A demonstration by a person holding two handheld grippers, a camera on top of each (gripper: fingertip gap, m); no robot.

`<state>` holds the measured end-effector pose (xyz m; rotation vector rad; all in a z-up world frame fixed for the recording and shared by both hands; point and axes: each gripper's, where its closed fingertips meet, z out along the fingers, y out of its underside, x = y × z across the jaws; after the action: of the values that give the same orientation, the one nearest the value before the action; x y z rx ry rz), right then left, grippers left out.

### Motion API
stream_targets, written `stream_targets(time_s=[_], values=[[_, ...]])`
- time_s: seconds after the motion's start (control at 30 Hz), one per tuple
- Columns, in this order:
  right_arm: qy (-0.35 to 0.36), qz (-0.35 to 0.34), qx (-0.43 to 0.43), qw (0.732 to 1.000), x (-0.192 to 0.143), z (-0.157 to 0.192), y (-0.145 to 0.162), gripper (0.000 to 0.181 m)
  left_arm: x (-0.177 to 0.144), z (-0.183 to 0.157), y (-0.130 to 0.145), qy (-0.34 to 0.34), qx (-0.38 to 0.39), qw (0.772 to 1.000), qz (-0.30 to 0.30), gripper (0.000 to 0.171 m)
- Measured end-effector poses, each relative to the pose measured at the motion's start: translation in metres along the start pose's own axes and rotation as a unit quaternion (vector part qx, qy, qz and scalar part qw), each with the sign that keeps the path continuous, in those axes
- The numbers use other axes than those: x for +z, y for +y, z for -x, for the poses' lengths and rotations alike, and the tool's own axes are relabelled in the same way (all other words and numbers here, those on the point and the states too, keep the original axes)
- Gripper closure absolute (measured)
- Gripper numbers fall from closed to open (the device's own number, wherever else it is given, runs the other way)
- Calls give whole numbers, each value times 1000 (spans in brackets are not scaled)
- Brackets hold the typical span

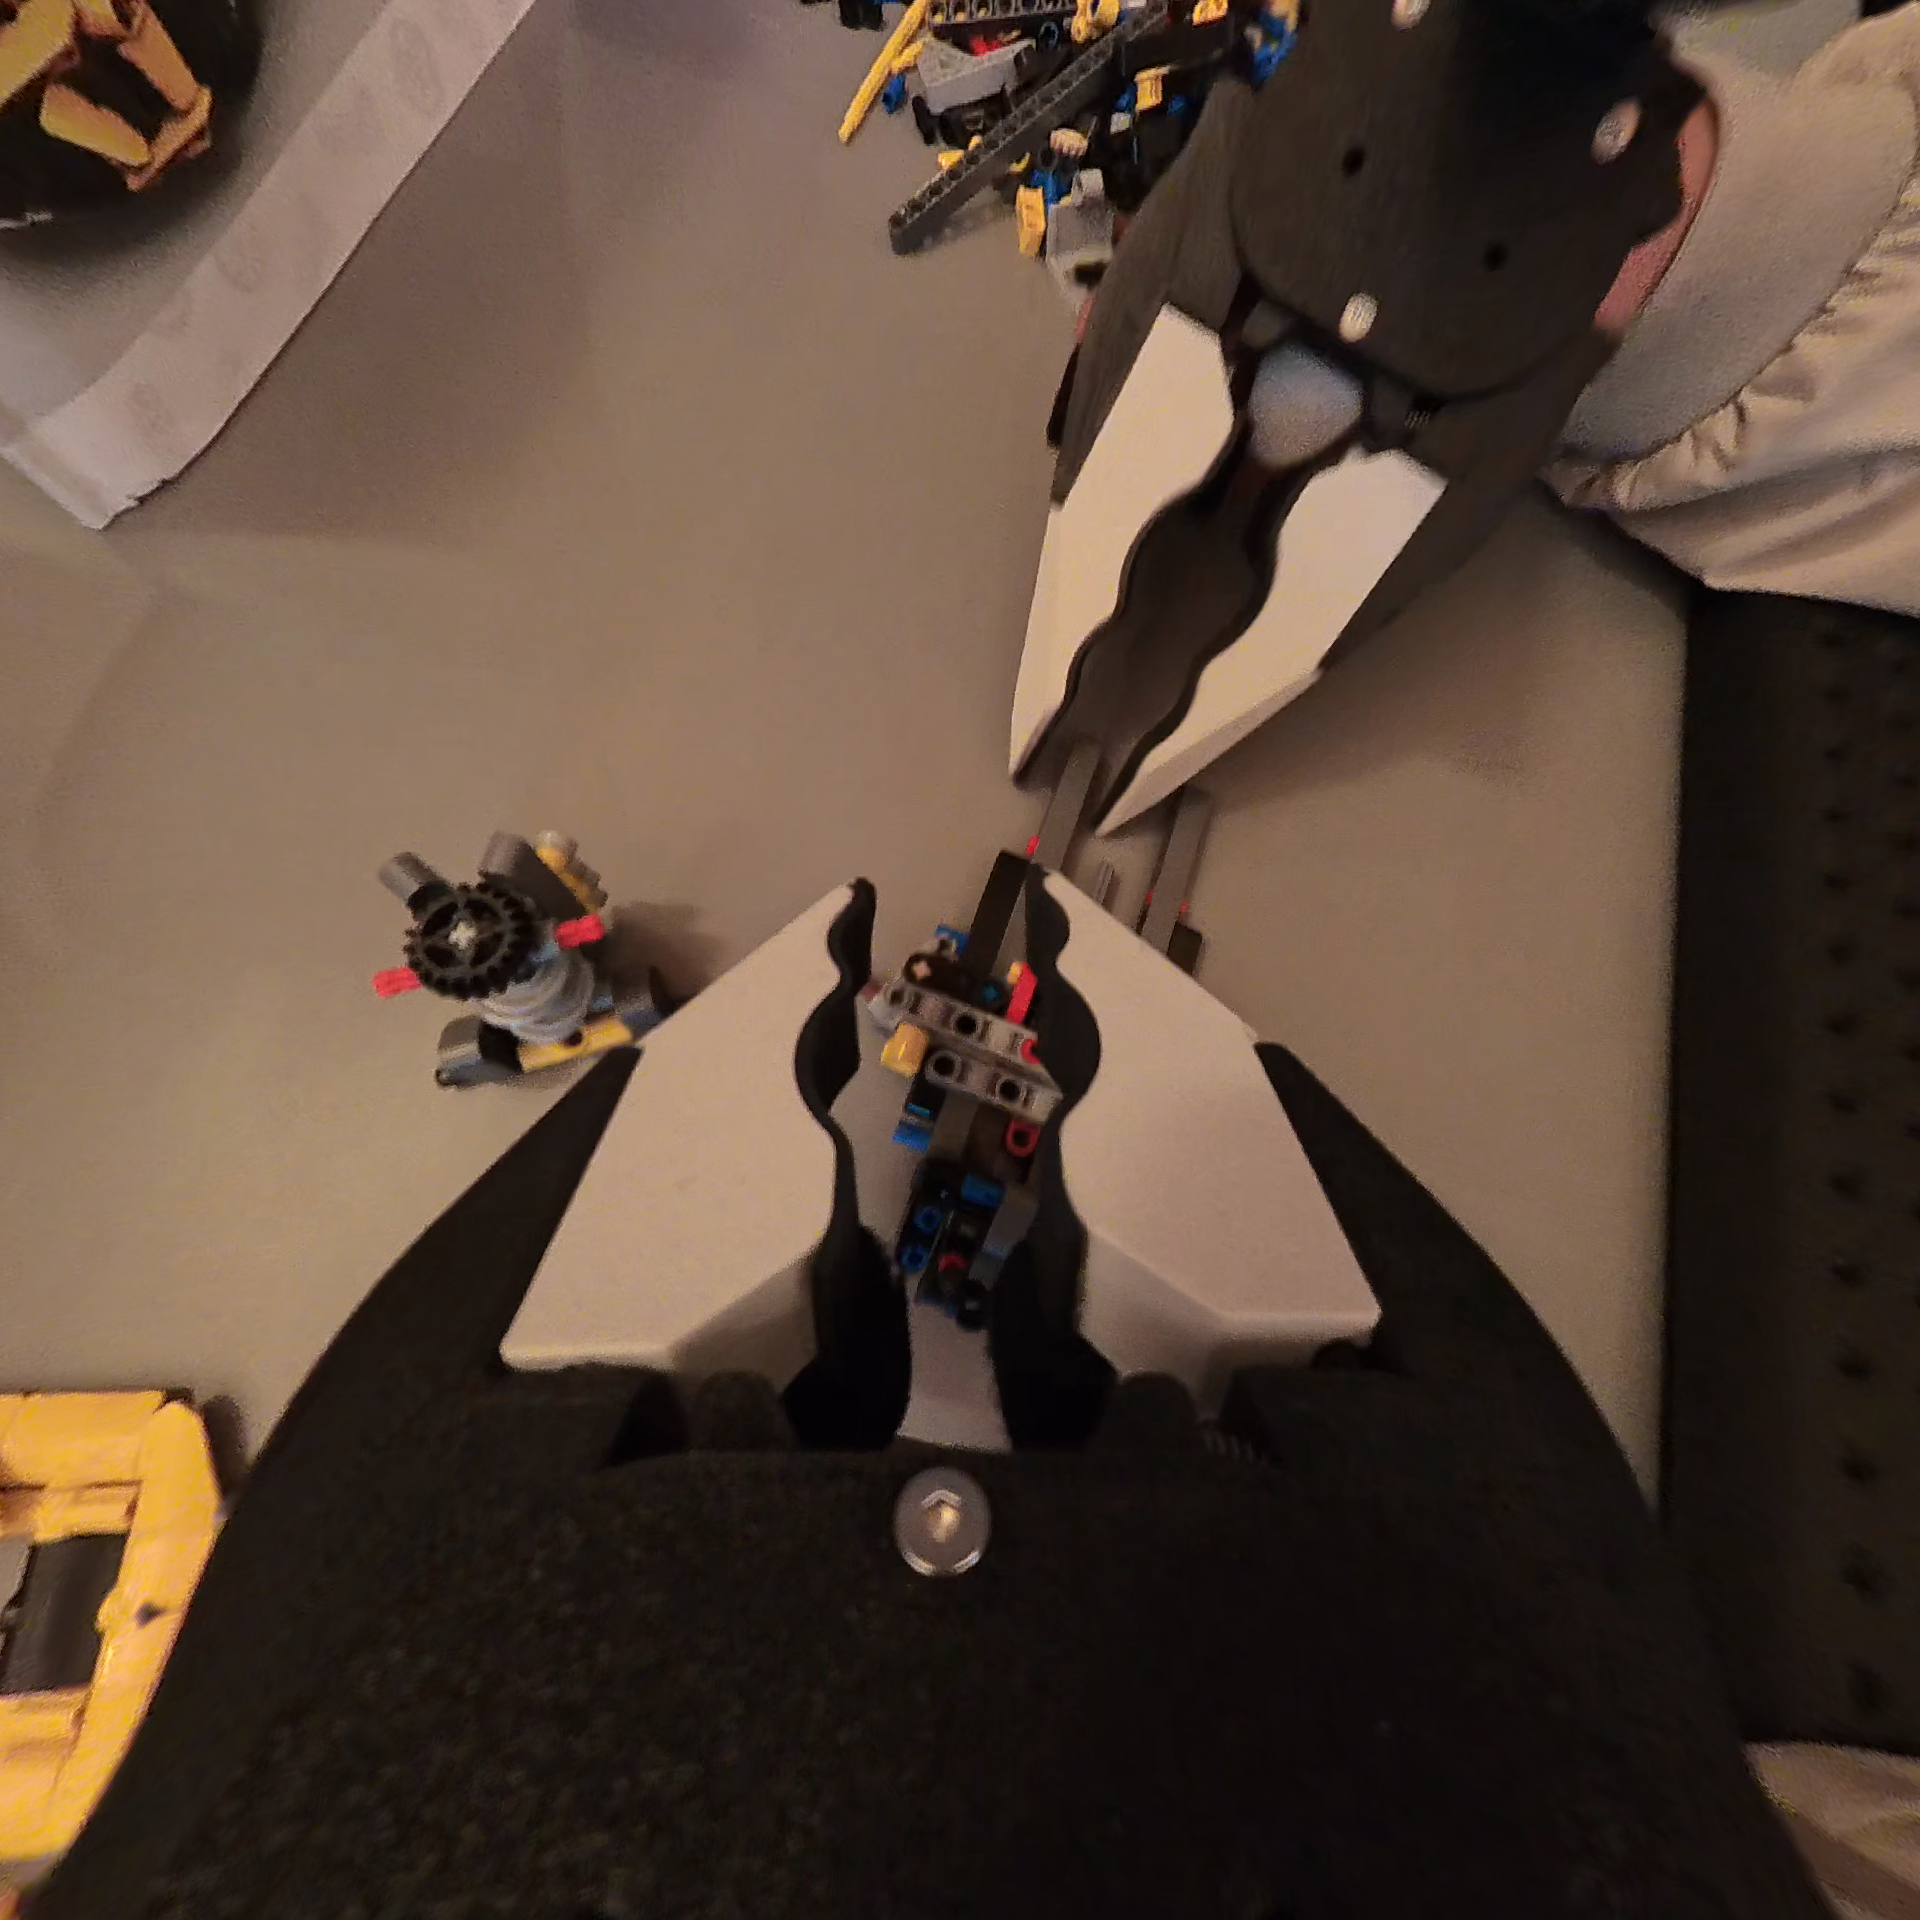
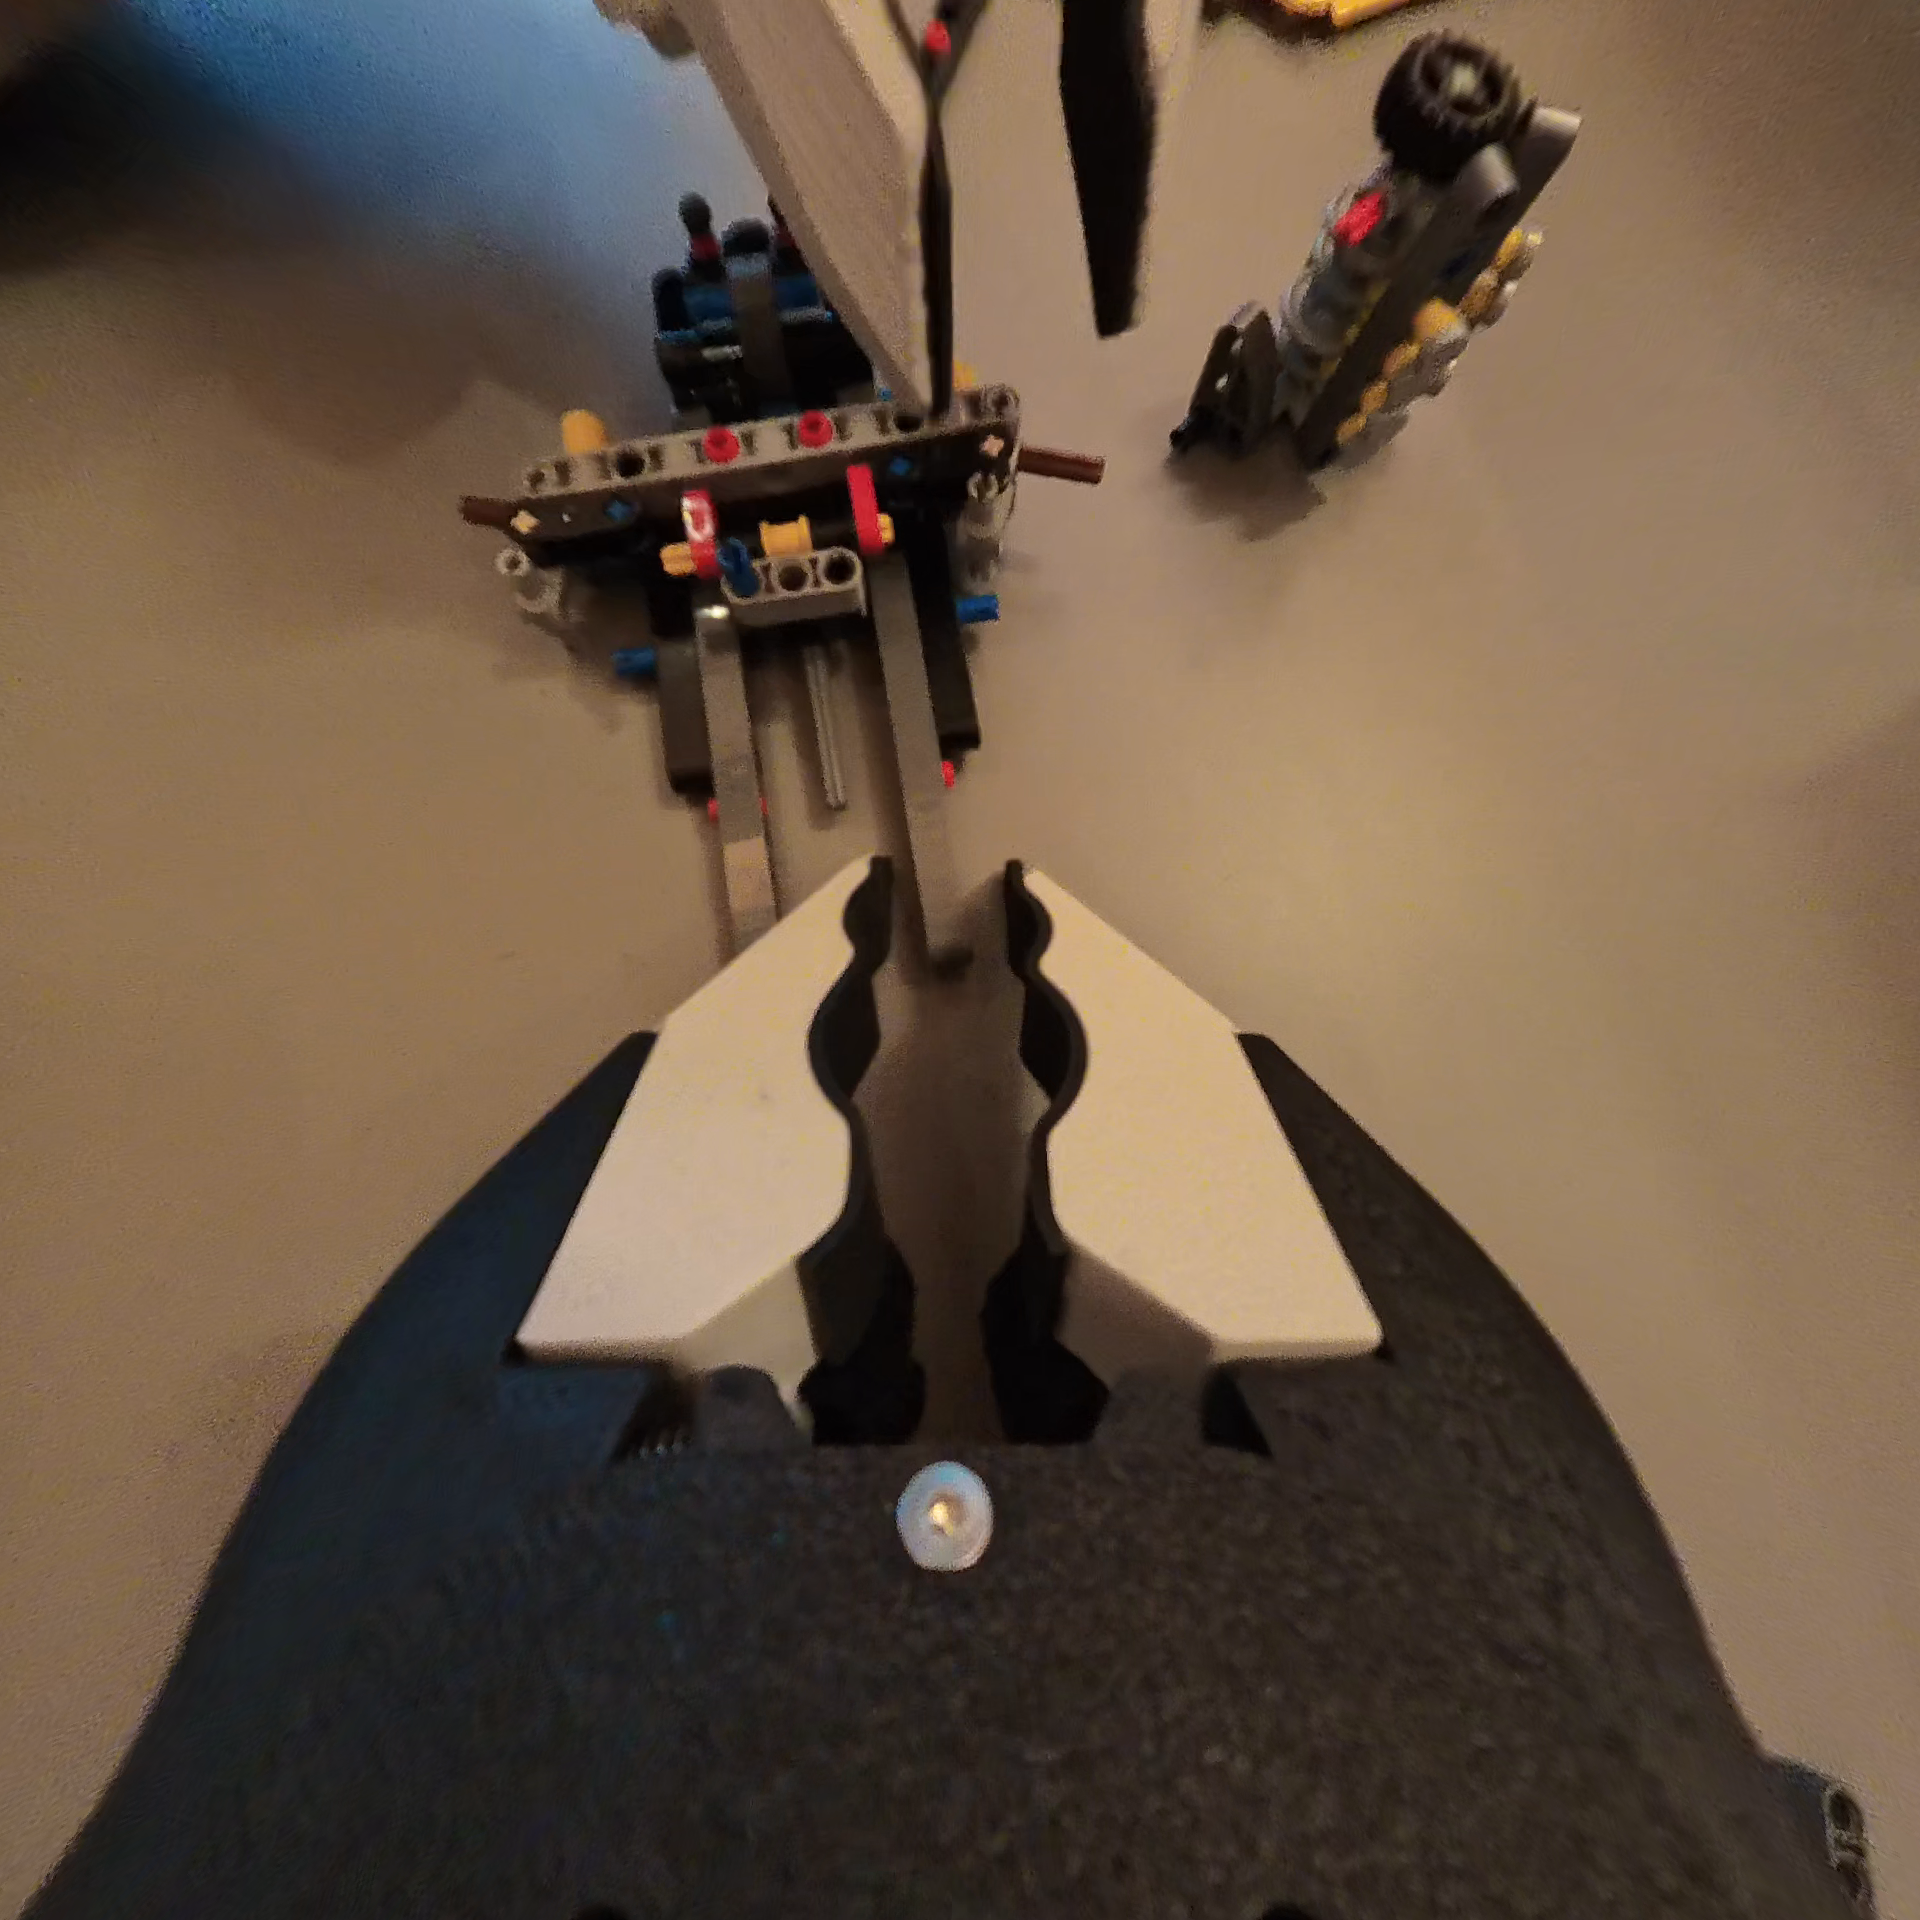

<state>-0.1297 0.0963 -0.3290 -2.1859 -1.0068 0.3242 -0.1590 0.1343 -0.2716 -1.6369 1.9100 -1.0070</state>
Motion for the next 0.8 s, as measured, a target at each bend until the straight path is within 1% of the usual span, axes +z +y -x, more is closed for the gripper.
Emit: stream_targets(time_s=[0.07,0.13,0.17,0.2,0.23,0.27,0.3,0.33,0.4,0.5,0.57,0.63,0.7,0.73,0.8], values=[[21,-2,-9,1000,1,-4,-2,172,4,1,-7,-7,2,1000,-17,142],[17,13,-31,999,-1,-3,-3,173,6,4,-10,-17,1,1000,-25,142],[40,-5,-54,998,-5,-7,-9,173,7,7,-10,-23,0,999,-24,142],[68,-34,-101,992,-11,-10,-18,174,7,9,-9,-27,-1,999,-24,142],[114,-55,-147,981,-19,-17,-26,174,7,8,-10,-21,-4,999,-29,142],[157,-61,-180,969,-27,-23,-30,174,6,6,-13,-9,-10,999,-45,141],[173,-57,-202,962,-31,-24,-32,174,4,4,-19,3,-19,998,-63,139],[184,-57,-212,958,-34,-25,-33,174,2,2,-22,17,-27,997,-73,139],[186,-65,-226,954,-37,-20,-36,174,-2,0,-26,30,-33,995,-88,139],[198,-81,-243,946,-43,-16,-40,175,-18,9,-43,29,-56,986,-155,139],[208,-90,-253,941,-48,-16,-42,175,-29,10,-47,53,-78,979,-182,139],[223,-104,-278,928,-54,-15,-46,175,-34,5,-45,84,-83,975,-189,138],[256,-111,-317,907,-61,-15,-51,175,-34,-1,-41,107,-76,973,-189,134],[270,-109,-330,898,-63,-15,-53,175,-34,-4,-40,117,-74,972,-188,134],[280,-97,-347,890,-62,-14,-52,175,-33,-5,-36,121,-72,973,-181,133]])
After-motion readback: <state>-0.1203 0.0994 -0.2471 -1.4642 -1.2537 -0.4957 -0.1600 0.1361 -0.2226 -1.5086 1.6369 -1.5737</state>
